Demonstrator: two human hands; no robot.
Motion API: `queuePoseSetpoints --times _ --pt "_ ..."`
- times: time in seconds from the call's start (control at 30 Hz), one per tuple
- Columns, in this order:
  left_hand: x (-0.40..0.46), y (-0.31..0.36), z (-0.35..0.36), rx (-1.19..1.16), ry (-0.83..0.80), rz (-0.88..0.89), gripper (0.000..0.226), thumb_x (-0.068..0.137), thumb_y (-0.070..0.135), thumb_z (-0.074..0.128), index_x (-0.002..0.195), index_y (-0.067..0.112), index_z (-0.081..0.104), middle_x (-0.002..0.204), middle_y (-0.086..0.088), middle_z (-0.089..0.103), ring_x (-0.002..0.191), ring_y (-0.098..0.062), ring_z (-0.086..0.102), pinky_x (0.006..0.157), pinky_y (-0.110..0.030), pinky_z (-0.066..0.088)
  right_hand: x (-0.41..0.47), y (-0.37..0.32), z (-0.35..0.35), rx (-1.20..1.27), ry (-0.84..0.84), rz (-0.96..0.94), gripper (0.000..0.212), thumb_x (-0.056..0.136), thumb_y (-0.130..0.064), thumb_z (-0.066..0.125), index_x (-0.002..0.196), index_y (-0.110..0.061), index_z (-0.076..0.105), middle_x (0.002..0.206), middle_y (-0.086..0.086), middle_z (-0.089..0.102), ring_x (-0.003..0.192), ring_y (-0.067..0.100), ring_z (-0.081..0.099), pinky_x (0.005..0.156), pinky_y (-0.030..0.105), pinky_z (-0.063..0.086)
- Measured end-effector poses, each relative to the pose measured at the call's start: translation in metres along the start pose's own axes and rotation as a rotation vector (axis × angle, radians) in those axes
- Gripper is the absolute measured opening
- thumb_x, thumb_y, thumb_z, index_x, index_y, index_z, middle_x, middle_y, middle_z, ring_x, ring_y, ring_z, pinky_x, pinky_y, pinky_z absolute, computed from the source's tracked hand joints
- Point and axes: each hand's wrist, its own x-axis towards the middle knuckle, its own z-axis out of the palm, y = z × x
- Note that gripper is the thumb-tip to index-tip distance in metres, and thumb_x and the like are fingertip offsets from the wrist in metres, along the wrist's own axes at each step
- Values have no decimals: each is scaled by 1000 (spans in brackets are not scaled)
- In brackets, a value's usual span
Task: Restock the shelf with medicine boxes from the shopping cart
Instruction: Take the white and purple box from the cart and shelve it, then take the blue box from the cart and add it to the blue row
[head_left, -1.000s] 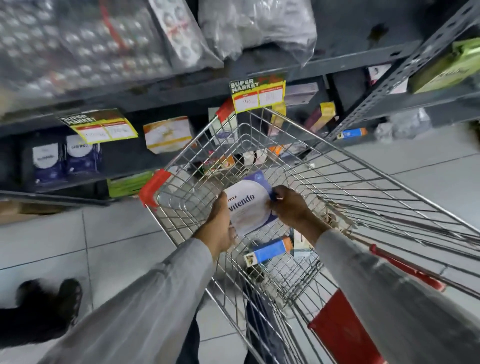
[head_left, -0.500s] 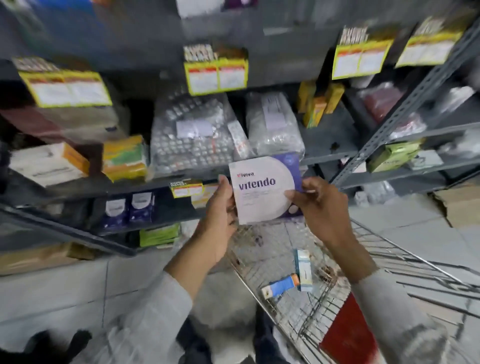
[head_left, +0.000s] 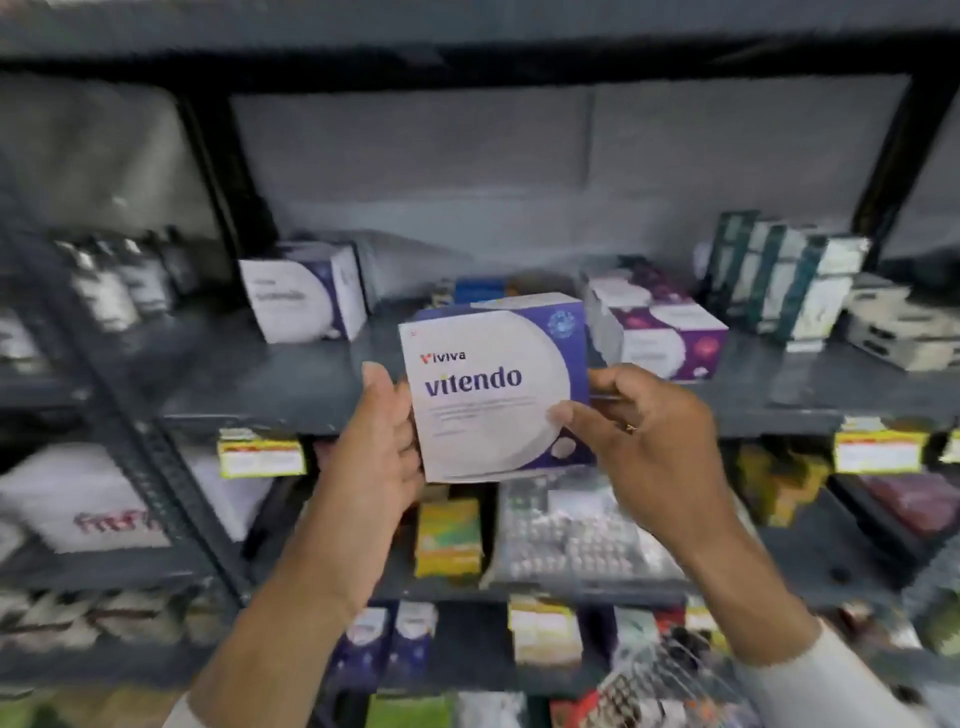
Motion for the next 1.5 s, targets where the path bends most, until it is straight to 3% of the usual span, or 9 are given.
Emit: queuePoseSetpoints --times 0.13,0.23,0.33,0.53,0.83,1.0,1.13,1.27,1.5 --pt "26 29 -61 58 76 102 75 87 78 32 142 32 56 137 5 69 127 -16 64 112 -41 43 56 -13 81 16 -88 -51 15 85 -14 73 99 -19 72 94 -9 79 71 4 76 71 30 61" --pt "47 36 -102 128 186 166 66 87 73 32 131 36 63 126 13 74 120 -8 67 110 -39 46 90 -19 142 20 -192 -16 27 80 -14 69 106 -21 71 104 -9 77 85 4 74 78 18 56" --pt "73 33 -139 145 274 204 50 102 61 24 115 40 67 108 23 77 106 2 70 108 -36 45 112 -20 196 61 -308 47 42 81 -9 69 121 -22 63 118 -4 73 103 14 70 88 35 59" --pt "107 27 -186 159 365 199 45 107 52 17 114 44 62 98 32 76 98 13 68 93 -22 46 133 -11 263 120 -371 91 56 83 -5 71 132 -23 52 131 0 68 118 20 66 97 40 57" --pt "127 -3 -208 259 368 243 62 96 72 33 143 36 50 141 8 65 133 -12 57 117 -45 38 139 11 282 122 -399 114 59 88 -7 73 136 -23 45 142 1 60 127 21 60 100 42 56" --pt "126 -3 -191 146 645 317 35 105 53 36 113 39 68 111 12 77 117 -18 69 94 -38 54 124 12 255 184 -429 52 67 94 -1 64 151 -24 37 154 -1 49 141 16 48 90 15 52" --pt "103 -7 -154 47 868 546 40 99 37 51 128 14 62 117 -10 70 105 -21 69 81 -29 55 88 25 188 280 -251 -85 54 91 10 55 138 -16 52 139 6 63 125 15 63 104 28 52" --pt "74 -51 -90 129 667 603 27 103 32 44 115 18 63 103 -9 66 97 -20 66 87 -32 51 30 60 97 294 -137 -100 44 87 9 54 112 -26 64 113 7 74 101 21 75 92 39 59" --pt "13 -207 62 268 254 396 24 104 23 48 118 12 64 116 -19 68 106 -19 65 97 -34 50 -57 158 -51 121 -67 127 30 94 10 58 104 -16 68 93 8 77 79 20 75 76 36 61"
